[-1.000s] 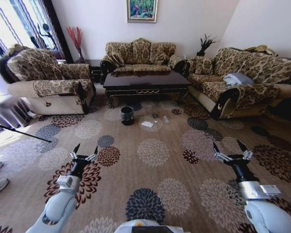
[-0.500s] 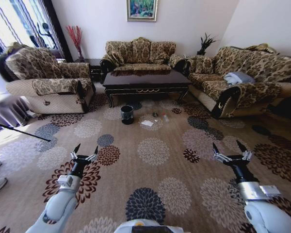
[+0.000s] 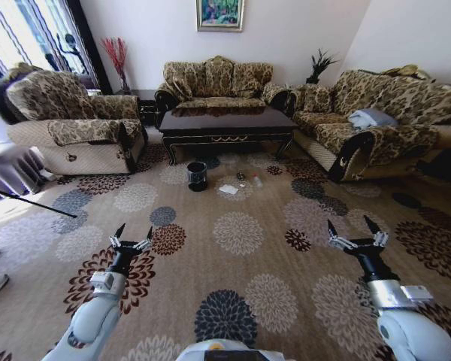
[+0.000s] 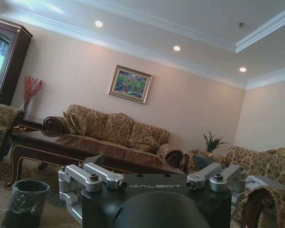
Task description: Move to the front of the table and pick up the trash from the floor, then place it into the trash bin.
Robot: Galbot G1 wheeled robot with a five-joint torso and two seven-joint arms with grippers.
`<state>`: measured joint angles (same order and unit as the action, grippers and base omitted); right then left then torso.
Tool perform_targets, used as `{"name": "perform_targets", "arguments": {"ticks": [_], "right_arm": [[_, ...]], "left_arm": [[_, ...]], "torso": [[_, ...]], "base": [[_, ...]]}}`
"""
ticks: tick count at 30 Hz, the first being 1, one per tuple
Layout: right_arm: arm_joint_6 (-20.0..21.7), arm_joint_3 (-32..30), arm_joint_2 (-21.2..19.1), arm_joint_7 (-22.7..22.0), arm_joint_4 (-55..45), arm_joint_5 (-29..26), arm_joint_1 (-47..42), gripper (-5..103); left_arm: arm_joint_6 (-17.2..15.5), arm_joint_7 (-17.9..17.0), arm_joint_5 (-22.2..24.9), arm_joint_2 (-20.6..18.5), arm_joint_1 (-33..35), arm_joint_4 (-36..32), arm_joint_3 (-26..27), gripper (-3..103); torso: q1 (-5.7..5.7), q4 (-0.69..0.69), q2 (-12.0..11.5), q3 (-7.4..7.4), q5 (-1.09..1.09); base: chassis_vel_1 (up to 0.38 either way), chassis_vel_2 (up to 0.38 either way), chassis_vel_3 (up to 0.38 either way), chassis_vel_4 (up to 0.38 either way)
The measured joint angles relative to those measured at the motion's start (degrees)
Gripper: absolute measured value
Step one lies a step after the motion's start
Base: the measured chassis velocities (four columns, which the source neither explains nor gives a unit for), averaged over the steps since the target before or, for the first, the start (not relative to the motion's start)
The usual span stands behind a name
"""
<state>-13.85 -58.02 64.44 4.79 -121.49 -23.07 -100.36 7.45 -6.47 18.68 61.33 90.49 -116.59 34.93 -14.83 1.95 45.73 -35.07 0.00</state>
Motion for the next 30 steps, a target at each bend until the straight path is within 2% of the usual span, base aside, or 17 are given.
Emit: {"name": "perform_targets", "arguments": {"ticks": [30], "right_arm": [[0.09, 0.52, 1.21, -0.41, -0.07, 0.16, -0.34, 100]], "left_arm": [[-0.34, -0.50, -0.91, 0.28, -0.50, 0.69, -1.18, 100]], "torso": [[3.14, 0.01, -7.57, 4.42, 0.00]], "base": [[0.000, 0.000, 0.000, 0.000]]}}
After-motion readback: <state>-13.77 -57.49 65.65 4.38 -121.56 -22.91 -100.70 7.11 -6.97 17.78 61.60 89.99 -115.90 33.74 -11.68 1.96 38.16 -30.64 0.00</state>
